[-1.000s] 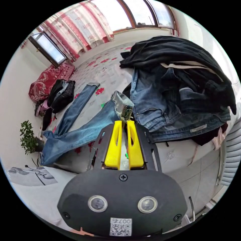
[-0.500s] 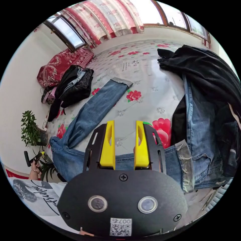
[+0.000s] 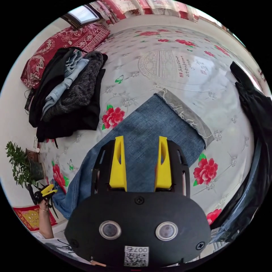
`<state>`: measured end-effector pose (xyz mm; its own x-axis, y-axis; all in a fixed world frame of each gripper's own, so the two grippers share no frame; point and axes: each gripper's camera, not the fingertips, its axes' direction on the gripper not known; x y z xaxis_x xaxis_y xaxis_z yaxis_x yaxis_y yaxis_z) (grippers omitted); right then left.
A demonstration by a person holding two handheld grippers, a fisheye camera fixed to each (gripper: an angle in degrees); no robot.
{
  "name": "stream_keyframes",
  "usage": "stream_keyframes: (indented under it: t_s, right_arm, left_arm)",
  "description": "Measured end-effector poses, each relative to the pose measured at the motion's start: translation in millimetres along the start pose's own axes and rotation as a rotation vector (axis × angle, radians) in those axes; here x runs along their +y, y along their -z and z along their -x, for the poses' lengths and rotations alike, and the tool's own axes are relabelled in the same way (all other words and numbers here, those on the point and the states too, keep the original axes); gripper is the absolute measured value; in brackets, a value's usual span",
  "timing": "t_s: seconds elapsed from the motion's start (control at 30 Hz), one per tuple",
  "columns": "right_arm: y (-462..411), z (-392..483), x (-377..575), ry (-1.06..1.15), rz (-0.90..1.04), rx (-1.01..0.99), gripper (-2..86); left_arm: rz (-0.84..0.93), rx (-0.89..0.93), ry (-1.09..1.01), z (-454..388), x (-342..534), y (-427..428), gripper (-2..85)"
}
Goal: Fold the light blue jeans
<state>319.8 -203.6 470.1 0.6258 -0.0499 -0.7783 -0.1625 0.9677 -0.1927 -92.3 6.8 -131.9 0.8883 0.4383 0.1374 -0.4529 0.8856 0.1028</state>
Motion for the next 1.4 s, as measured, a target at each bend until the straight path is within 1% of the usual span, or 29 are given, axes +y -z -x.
stream_keyframes:
  t_s: [0.03, 0.07, 0.1, 0.17, 0.23, 0.27, 0.3, 0.33, 0.4, 0.47, 0.5, 0.53, 0.57, 0.63, 0.7, 0.73, 0.77, 0.83, 0.87, 0.93, 1.0, 1.03, 1.1, 1.17, 1.2, 1.27, 1.3, 1.37, 1.4]
  right_arm:
    - [-18, -2, -9, -0.011, 0.033, 0.042, 10.4]
    - [-27, 0, -11, -0.035, 0.023, 0.122, 9.5]
    - [-28, 3, -8, -0.040, -0.021, 0.180, 8.9]
    - [-36, 10, 4, -0.066, -0.125, 0.217, 6.3]
    - [-36, 11, 8, -0.043, -0.146, 0.223, 3.9]
    - [-32, 7, 6, -0.054, -0.119, 0.208, 2.4]
    - [-30, 3, 5, -0.057, -0.096, 0.180, 1.6]
    - [-17, -3, 5, -0.058, -0.113, 0.122, 1.0]
    - [18, -12, 12, -0.069, -0.203, 0.014, 0.4]
    - [89, -28, 43, -0.062, -0.421, -0.146, 0.1]
    - [109, -32, 55, -0.051, -0.484, -0.172, 0.2]
    - [148, -41, 84, -0.008, -0.609, -0.212, 0.2]
    - [179, -51, 115, 0.028, -0.697, -0.209, 0.3]
    - [206, -71, 163, 0.021, -0.766, -0.142, 0.8]
    - [205, -100, 205, -0.070, -0.733, -0.089, 2.0]
    - [191, -125, 229, -0.182, -0.646, -0.052, 2.9]
    - [172, -152, 251, -0.319, -0.513, -0.032, 3.9]
    - [148, -184, 289, -0.473, -0.369, -0.054, 4.9]
    - [143, -196, 313, -0.543, -0.361, -0.054, 5.6]
    - [143, -204, 339, -0.599, -0.383, -0.043, 6.4]
    - [145, -206, 347, -0.622, -0.385, 0.018, 7.2]
    - [147, -205, 345, -0.614, -0.387, 0.053, 7.8]
    - [149, -198, 331, -0.532, -0.391, 0.061, 8.8]
    - [139, -173, 297, -0.346, -0.326, 0.084, 10.0]
    - [135, -165, 288, -0.293, -0.302, 0.099, 10.3]
    - [104, -133, 256, -0.097, -0.178, 0.134, 10.9]
    - [94, -127, 250, -0.061, -0.145, 0.127, 11.0]
    - [53, -114, 230, 0.001, -0.001, 0.101, 10.2]
    - [43, -113, 226, 0.009, 0.042, 0.111, 9.5]
  left_arm:
    - [0.042, -0.048, -0.034, -11, -1, -13, 11.3]
    - [0.013, -0.115, -0.095, -23, 2, -15, 10.1]
    - [0.017, -0.147, -0.117, -28, 2, -17, 9.4]
    - [0.016, -0.202, -0.135, -40, 1, -23, 6.9]
    - [0.008, -0.190, -0.116, -38, -2, -24, 5.8]
    - [0.011, -0.161, -0.098, -32, -5, -24, 5.4]
    - [0.013, -0.141, -0.087, -29, -6, -23, 5.2]
    - [0.007, -0.093, -0.058, -20, -8, -18, 4.9]
    - [-0.046, -0.041, -0.011, -10, -4, 0, 4.7]
    - [-0.164, -0.003, 0.055, 1, 15, 40, 4.7]
    - [-0.198, 0.010, 0.069, 3, 22, 51, 4.7]
    - [-0.268, 0.022, 0.090, 4, 39, 72, 4.8]
    - [-0.326, 0.016, 0.100, 1, 57, 88, 4.9]
    - [-0.400, -0.002, 0.115, -6, 85, 102, 5.2]
    - [-0.422, -0.011, 0.131, -11, 107, 98, 5.9]
    - [-0.374, 0.001, 0.159, -9, 116, 86, 6.5]
    - [-0.314, 0.015, 0.226, -3, 123, 74, 6.0]
    - [-0.305, 0.017, 0.312, 6, 134, 68, 5.7]
    - [-0.326, 0.015, 0.325, 7, 137, 71, 5.8]
    - [-0.350, -0.002, 0.306, 6, 132, 78, 6.3]
    - [-0.349, -0.005, 0.258, 4, 116, 83, 7.2]
    - [-0.336, 0.009, 0.225, 3, 101, 82, 8.0]
    - [-0.310, 0.025, 0.177, 3, 75, 76, 8.6]
    - [-0.236, 0.023, 0.141, 3, 39, 56, 8.9]
    - [-0.213, 0.021, 0.137, 3, 31, 49, 9.0]
    - [-0.104, 0.006, 0.129, 2, 2, 18, 8.9]
    - [-0.070, -0.004, 0.136, 1, -4, 10, 8.3]
    - [0.069, -0.075, 0.184, -3, -19, -26, 6.2]
    - [0.080, -0.092, 0.188, -5, -20, -31, 5.7]
